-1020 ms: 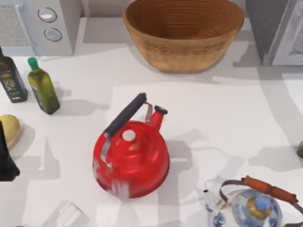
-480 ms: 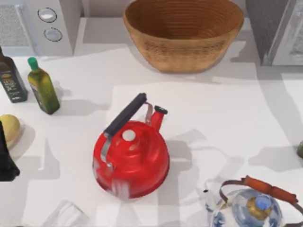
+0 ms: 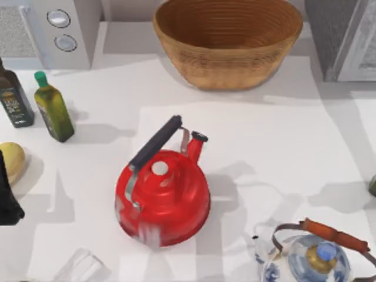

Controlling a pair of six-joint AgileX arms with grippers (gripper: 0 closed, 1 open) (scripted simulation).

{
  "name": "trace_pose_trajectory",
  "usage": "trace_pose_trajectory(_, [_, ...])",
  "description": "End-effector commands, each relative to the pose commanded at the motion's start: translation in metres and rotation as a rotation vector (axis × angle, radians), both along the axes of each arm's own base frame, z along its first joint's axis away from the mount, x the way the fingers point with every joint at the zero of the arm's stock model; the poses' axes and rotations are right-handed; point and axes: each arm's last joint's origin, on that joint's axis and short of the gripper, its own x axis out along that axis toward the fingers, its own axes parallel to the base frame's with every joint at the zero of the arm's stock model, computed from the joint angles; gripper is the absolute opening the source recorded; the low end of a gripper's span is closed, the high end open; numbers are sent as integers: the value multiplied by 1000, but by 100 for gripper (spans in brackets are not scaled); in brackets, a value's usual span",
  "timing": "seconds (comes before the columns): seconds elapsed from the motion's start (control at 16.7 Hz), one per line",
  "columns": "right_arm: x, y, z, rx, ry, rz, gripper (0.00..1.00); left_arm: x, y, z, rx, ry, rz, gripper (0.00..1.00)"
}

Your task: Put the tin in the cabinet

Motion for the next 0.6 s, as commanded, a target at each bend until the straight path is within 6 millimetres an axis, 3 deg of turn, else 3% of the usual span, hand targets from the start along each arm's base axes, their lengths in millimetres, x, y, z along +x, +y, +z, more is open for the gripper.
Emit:
trace_pose_trajectory(0.3, [46,2,25,11,-83,14,0,0,0,0,0,0,0,100])
trace_pose_trajectory(0.6, [83,-1,12,9,-65,24,0,0,0,0,0,0,0,100])
